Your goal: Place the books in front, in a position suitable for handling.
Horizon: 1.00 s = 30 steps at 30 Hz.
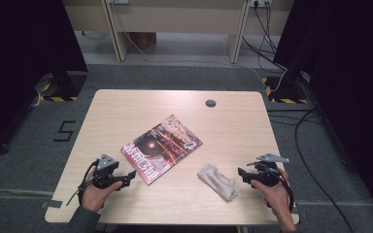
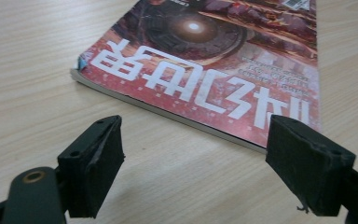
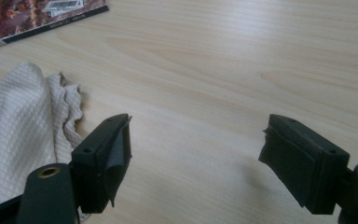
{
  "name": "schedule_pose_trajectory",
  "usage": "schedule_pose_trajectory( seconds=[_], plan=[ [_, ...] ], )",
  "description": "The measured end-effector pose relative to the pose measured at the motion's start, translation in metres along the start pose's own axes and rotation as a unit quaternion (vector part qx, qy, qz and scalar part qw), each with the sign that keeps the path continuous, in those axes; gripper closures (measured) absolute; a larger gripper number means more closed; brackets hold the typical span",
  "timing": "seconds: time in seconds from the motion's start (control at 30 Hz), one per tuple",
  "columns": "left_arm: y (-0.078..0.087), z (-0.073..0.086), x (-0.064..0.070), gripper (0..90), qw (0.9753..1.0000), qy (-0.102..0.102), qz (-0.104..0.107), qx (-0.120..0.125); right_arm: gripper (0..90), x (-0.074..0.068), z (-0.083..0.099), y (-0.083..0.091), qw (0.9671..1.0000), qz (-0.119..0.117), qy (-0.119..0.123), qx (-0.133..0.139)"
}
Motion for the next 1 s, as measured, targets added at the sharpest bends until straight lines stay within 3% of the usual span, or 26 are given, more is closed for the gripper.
schedule_pose_trajectory(
  seconds=[0.2,0.23,0.27,0.47,0.53,0.57,0.67,0.7,0.77,0.93,1.0],
  plan=[
    [-0.002,0.0,0.01,18.6,0.9998,0.001,0.019,0.0,23.8,-0.005,-0.012,-0.009,0.9999,-0.01,0.009,0.001],
    [-0.002,0.0,0.012,18.6,0.9998,-0.001,0.022,0.002,23.8,-0.009,-0.022,-0.016,0.9996,-0.025,0.009,0.004],
    [-0.002,0.0,0.014,18.6,0.9997,-0.002,0.023,0.002,23.8,-0.009,-0.022,-0.016,0.9996,-0.025,0.009,0.004],
    [-0.006,0.002,0.038,18.6,0.999,-0.028,0.035,-0.003,23.7,-0.028,-0.059,-0.039,0.9979,-0.051,0.039,0.007],
    [-0.007,0.002,0.042,18.6,0.9988,-0.034,0.036,-0.006,23.5,-0.032,-0.064,-0.044,0.9978,-0.054,0.038,0.006],
    [-0.009,0.004,0.051,18.6,0.9985,-0.037,0.04,-0.005,22.3,-0.04,-0.075,-0.055,0.997,-0.061,0.048,-0.003],
    [-0.013,0.005,0.063,18.6,0.9972,-0.061,0.042,-0.014,20.2,-0.053,-0.09,-0.075,0.9954,-0.08,0.051,-0.011],
    [-0.013,0.005,0.063,18.6,0.9972,-0.061,0.042,-0.014,20.2,-0.053,-0.09,-0.075,0.9954,-0.08,0.051,-0.011],
    [-0.017,0.006,0.065,18.6,0.9967,-0.072,0.031,-0.02,21.0,-0.064,-0.105,-0.094,0.9942,-0.087,0.057,-0.026],
    [-0.019,0.006,0.063,19.3,0.9968,-0.071,0.023,-0.026,26.5,-0.076,-0.121,-0.121,0.9931,-0.093,0.058,-0.041],
    [-0.02,0.006,0.063,20.1,0.9968,-0.073,0.022,-0.025,30.8,-0.082,-0.127,-0.138,0.9922,-0.084,0.072,-0.059]
  ],
)
Point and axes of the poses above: each handheld gripper's, and its own axes: y roughly backward along the jaws, z roughly out of its underside, x roughly to its right, the point moved 2 cm from there along -y, roughly forward along the jaws, and after that the axes turned 3 degrees about -z, right-handed, at the moved point
